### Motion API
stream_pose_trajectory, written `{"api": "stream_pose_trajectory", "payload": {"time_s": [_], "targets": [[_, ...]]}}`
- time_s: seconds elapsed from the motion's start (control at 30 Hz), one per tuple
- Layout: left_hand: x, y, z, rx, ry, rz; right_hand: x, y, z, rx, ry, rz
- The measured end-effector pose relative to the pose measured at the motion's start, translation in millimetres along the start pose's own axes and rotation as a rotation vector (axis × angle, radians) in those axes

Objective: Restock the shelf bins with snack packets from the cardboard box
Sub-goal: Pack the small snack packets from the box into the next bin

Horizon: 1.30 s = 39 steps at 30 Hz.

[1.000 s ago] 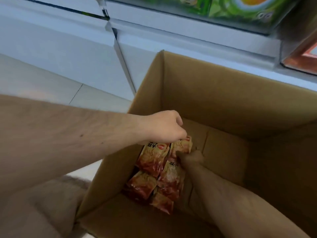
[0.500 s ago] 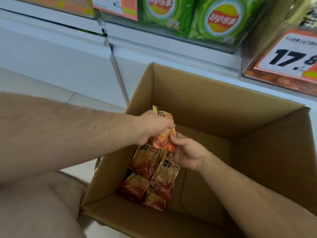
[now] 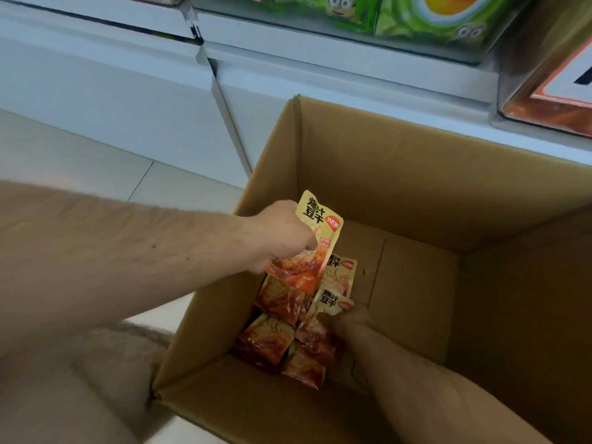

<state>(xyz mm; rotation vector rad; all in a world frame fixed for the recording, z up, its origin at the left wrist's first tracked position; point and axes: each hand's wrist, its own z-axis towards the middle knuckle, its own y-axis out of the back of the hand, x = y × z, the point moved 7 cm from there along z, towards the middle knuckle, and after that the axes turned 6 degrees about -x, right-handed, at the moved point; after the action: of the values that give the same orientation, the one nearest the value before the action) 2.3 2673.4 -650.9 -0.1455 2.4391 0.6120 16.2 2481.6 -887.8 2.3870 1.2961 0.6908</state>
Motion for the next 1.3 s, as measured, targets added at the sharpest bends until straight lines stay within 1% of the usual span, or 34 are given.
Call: {"api": "stream_pose_trajectory", "payload": {"time_s": [0.1, 0.2, 0.3, 0.37, 0.43, 0.5, 0.6, 0.67, 0.73, 0.8, 0.87, 0.97, 1.03, 1.1, 1.2, 1.3], "targets": [[5, -2, 3, 0.008, 0.005, 0.007, 8, 16, -8, -0.098, 0.039, -0.161], [6, -3, 4, 0.027, -0.009, 0.010, 17, 35, -6, -0.137, 0.104, -0.146], [1, -3, 0, 0.043, -0.024, -0.009, 40, 64, -13, -0.072, 0.179, -0.101], [-5, -2, -3, 0.038, -0.050, -0.014, 62, 95, -35, -0.047, 0.266, -0.081], [-14, 2, -8, 0.024, -0.079, -0.036, 83, 134, -70, -0.056, 0.375, -0.076], [-24, 4, -17, 0.019, -0.102, -0.077, 97, 172, -113, -0.031, 0.457, -0.095], [-42, 3, -34, 0.043, -0.149, -0.132, 99, 227, -174, 0.039, 0.477, -0.029], [-55, -4, -47, 0.107, -0.185, -0.166, 97, 256, -204, 0.052, 0.506, 0.040], [-70, -17, -63, 0.227, -0.225, -0.217, 99, 274, -227, 0.074, 0.561, 0.135], [-84, -31, -81, 0.331, -0.250, -0.272, 102, 279, -245, 0.104, 0.613, 0.249], [-96, -39, -96, 0.372, -0.261, -0.331, 104, 276, -257, 0.111, 0.654, 0.337], [-108, -45, -113, 0.425, -0.235, -0.448, 107, 277, -267, 0.036, 0.687, 0.423], [-116, -47, -127, 0.499, -0.272, -0.488, 109, 283, -273, -0.006, 0.707, 0.456], [-125, -45, -141, 0.485, -0.392, -0.418, 111, 289, -280, -0.032, 0.736, 0.468], [-139, -39, -150, 0.350, -0.590, -0.276, 116, 299, -290, -0.101, 0.791, 0.467], [-147, -32, -153, 0.281, -0.663, -0.258, 121, 309, -296, -0.169, 0.812, 0.491]]}}
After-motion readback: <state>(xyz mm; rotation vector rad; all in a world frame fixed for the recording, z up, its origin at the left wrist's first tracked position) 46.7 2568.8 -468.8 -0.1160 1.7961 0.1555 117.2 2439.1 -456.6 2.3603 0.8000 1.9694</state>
